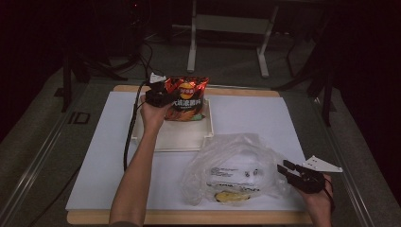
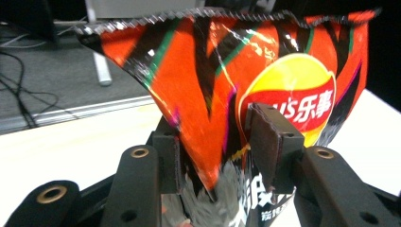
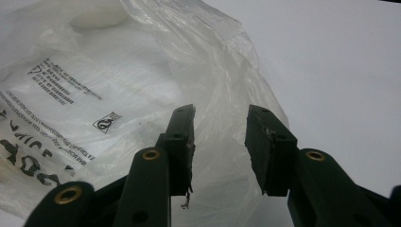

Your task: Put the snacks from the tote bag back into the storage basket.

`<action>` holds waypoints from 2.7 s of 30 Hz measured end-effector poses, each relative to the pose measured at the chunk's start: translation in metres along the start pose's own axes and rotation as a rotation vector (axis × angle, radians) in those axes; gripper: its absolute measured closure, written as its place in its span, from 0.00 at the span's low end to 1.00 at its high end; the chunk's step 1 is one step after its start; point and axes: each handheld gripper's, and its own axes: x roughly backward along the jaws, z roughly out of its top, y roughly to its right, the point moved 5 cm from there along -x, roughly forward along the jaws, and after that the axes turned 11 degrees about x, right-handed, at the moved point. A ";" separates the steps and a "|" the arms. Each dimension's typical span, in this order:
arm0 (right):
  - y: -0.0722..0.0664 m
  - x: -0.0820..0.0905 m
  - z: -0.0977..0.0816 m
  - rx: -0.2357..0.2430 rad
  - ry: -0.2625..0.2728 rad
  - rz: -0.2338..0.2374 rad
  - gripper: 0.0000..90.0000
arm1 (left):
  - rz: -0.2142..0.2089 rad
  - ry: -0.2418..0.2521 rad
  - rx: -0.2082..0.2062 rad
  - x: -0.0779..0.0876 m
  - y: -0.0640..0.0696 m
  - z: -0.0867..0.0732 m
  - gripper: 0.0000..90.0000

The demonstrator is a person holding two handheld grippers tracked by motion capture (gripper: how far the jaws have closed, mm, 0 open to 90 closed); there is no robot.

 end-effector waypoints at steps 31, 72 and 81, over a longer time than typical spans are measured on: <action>-0.002 -0.002 -0.002 0.002 -0.009 0.006 0.70 | 0.015 -0.002 0.060 0.005 -0.002 -0.008 0.43; -0.003 -0.003 -0.003 0.002 -0.013 0.009 0.70 | 0.133 -0.088 -0.033 -0.012 0.007 -0.021 0.44; -0.003 -0.002 -0.003 0.003 -0.010 0.008 0.70 | 0.168 -0.098 -0.016 -0.013 0.004 -0.014 0.42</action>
